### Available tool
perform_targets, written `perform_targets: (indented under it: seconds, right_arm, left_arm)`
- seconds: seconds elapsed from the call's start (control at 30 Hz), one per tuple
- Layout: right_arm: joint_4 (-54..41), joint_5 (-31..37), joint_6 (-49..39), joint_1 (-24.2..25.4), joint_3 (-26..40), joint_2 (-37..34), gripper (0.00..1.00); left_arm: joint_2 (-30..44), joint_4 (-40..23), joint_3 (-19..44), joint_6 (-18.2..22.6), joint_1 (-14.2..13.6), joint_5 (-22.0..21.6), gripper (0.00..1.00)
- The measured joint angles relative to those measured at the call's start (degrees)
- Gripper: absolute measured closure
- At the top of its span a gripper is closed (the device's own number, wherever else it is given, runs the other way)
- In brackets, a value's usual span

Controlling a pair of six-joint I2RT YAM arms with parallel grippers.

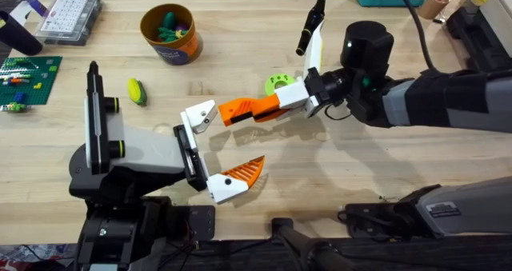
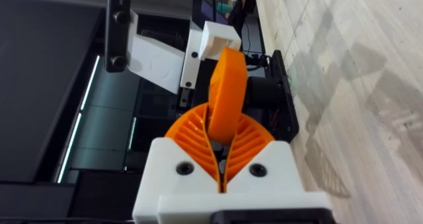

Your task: Pick up the gripper from the table and insert it into the empty holder that is missing its gripper. Then pick up a screw, insert it into the mounting hole, and use the screwdriver to tighten it. Finally, clean up the table by picking up the vegetable and placing it into the bucket.

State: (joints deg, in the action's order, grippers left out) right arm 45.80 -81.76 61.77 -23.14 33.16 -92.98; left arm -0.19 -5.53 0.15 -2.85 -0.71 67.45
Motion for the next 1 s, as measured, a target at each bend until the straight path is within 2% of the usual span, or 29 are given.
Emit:
perform_targets:
  seconds: [0.23, 0.43, 1.0]
  right_arm:
    - [-0.1, -0.2, 0.0, 0.0, 0.0, -0.1, 0.98]
    - [4.7, -2.0, -0.5, 0.0, 0.0, -0.2, 0.98]
    - [4.9, -2.6, -1.6, -0.4, -0.1, -0.1, 0.98]
  left_arm:
    - [0.2, -0.9, 0.1, -0.1, 0.0, 0.0, 0.013]
    - [0.2, -1.0, 0.1, -0.1, 0.0, 0.0, 0.013]
    - [0.2, -1.0, 0.1, -0.1, 0.0, 0.0, 0.013]
